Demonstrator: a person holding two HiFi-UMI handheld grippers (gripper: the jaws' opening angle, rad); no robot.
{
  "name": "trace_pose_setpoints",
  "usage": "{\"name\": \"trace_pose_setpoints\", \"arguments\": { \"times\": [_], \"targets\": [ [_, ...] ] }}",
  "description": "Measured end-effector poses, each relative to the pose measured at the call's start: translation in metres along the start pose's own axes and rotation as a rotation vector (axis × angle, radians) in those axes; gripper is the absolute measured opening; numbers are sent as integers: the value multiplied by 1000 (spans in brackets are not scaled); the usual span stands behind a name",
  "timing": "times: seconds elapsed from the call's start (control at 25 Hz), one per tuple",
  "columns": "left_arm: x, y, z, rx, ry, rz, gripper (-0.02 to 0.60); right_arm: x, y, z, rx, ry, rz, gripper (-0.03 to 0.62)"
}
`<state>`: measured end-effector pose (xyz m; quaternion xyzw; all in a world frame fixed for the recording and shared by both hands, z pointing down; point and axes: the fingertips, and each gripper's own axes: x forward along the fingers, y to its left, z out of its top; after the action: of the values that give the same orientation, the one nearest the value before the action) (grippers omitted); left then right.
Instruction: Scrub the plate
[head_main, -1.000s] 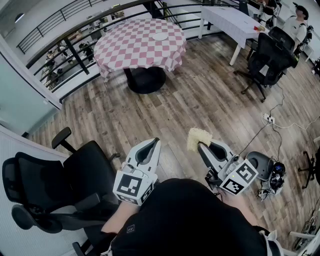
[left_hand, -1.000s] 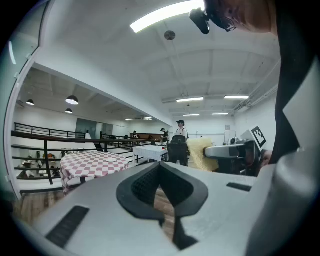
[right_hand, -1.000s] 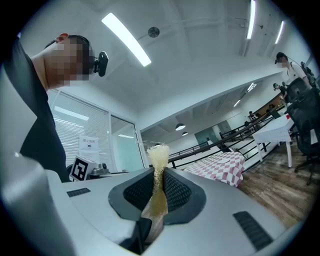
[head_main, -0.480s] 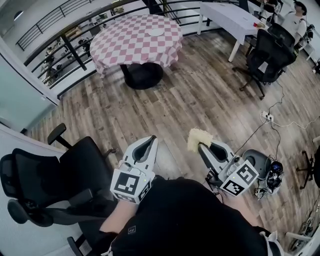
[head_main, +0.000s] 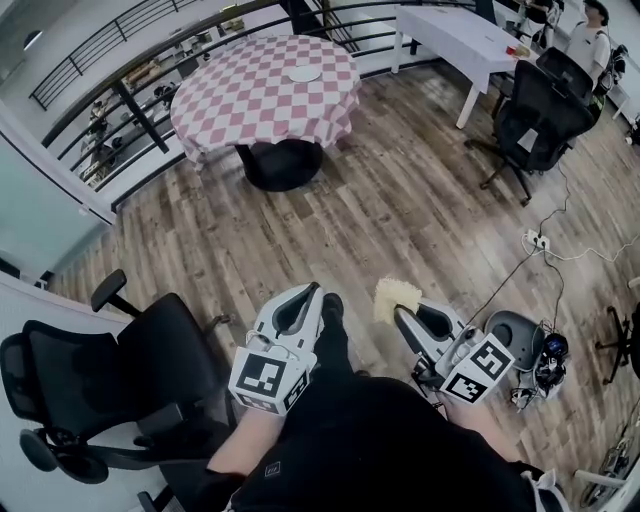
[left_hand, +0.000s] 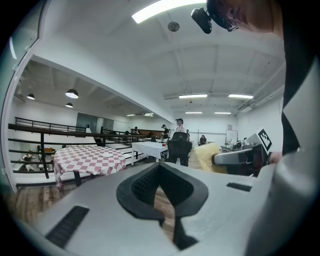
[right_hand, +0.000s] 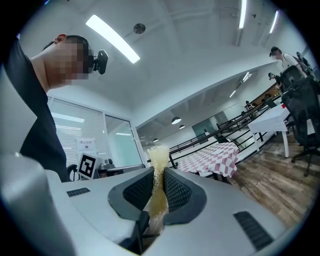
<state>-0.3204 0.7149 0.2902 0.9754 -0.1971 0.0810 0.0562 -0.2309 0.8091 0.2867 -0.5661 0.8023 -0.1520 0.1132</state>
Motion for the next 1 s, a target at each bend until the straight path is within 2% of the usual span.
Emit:
{"name": "trace_pose_setpoints", "arguments": {
  "times": [0.32,0.6,0.76,1.0],
  "targets": [
    [89,82,20,-22,-21,-4,6,68,-82,31,3,6,-57,57],
    [163,158,51,-29,-38,-61,6,158,-150,75,-10,19,-116,57],
    [190,203,58,-38,-34,-68,6,218,-176,95,-22,33,-103,57],
    [217,239,54,-62,-28,-49,6,262,-202,92,10,92,-94,57]
  ]
}}
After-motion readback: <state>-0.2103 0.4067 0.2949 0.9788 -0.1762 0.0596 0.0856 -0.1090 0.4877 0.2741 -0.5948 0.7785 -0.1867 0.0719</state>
